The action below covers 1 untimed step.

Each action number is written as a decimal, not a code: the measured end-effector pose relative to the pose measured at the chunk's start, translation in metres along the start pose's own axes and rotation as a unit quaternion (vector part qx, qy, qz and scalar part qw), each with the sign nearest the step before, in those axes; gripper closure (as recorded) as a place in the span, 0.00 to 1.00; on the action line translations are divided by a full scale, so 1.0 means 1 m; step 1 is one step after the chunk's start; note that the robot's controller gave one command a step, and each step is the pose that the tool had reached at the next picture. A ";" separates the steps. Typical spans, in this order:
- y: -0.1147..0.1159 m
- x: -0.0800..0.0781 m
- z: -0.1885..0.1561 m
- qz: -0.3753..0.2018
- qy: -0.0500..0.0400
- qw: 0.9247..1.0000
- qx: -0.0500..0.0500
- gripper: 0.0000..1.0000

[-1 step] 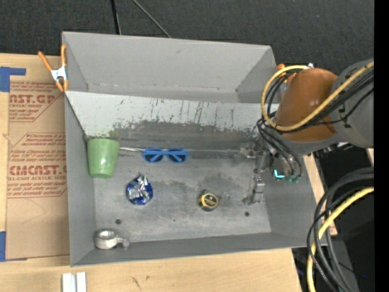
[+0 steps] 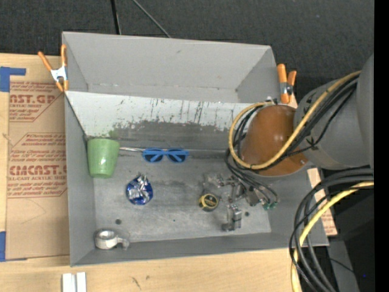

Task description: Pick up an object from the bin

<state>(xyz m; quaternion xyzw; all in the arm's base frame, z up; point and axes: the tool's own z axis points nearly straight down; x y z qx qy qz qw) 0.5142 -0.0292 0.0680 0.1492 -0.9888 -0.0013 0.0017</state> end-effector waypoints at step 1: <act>0.029 -0.012 -0.002 -0.261 -0.002 0.965 0.001 0.00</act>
Offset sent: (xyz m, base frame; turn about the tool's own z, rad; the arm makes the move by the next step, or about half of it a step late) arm 0.0027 0.0289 0.0020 -0.5266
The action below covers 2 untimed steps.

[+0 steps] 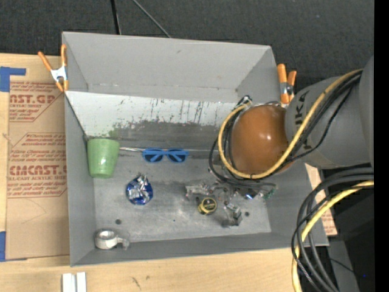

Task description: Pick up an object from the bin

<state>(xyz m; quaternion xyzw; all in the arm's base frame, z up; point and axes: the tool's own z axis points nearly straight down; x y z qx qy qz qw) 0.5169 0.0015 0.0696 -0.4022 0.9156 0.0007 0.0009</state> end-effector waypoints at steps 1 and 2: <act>0.000 0.000 0.000 0.001 0.001 1.000 0.000 1.00; -0.021 0.052 -0.076 -0.175 0.001 0.985 0.002 1.00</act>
Offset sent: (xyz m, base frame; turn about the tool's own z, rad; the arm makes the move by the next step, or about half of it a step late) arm 0.0000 0.0000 0.0000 0.0000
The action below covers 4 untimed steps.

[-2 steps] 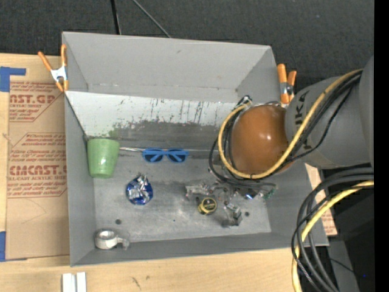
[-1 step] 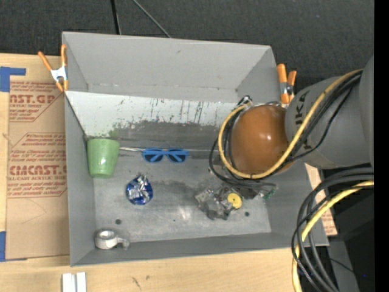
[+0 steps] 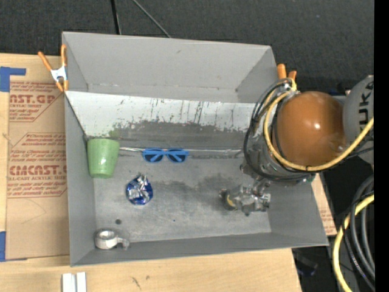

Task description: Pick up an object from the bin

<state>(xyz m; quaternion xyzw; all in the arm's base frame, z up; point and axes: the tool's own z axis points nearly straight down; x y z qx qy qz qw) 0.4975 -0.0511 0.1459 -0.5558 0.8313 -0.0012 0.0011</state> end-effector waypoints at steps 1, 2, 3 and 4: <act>-0.019 0.006 -0.050 0.005 -0.001 1.000 0.001 1.00; 0.004 0.003 0.044 0.042 0.000 0.999 -0.007 1.00; 0.001 0.003 0.040 0.042 -0.001 0.999 -0.002 0.00; -0.091 0.005 0.051 0.014 -0.001 1.000 0.000 0.00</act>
Offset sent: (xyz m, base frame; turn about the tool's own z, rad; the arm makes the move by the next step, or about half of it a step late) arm 0.0132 -0.0126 0.0473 0.0054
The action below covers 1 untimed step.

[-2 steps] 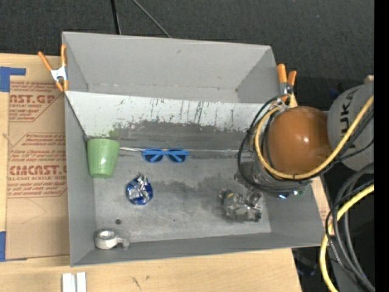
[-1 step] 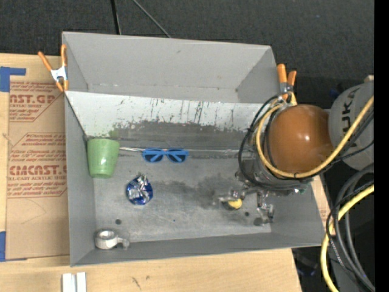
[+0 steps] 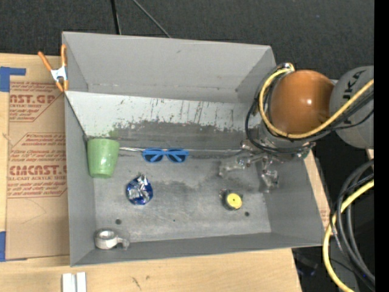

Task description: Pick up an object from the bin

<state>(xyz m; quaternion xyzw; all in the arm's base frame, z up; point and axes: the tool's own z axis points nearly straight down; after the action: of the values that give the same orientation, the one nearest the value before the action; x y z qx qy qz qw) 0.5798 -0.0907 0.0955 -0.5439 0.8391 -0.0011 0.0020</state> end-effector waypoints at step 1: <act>0.063 0.003 0.027 -0.116 0.000 0.993 -0.005 0.00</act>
Offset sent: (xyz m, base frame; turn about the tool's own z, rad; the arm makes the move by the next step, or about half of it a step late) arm -0.0570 0.0208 -0.0255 -0.2324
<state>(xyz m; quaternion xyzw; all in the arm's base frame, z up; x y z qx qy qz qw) 0.5214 -0.0674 0.0684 -0.6377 0.7703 0.0028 -0.0003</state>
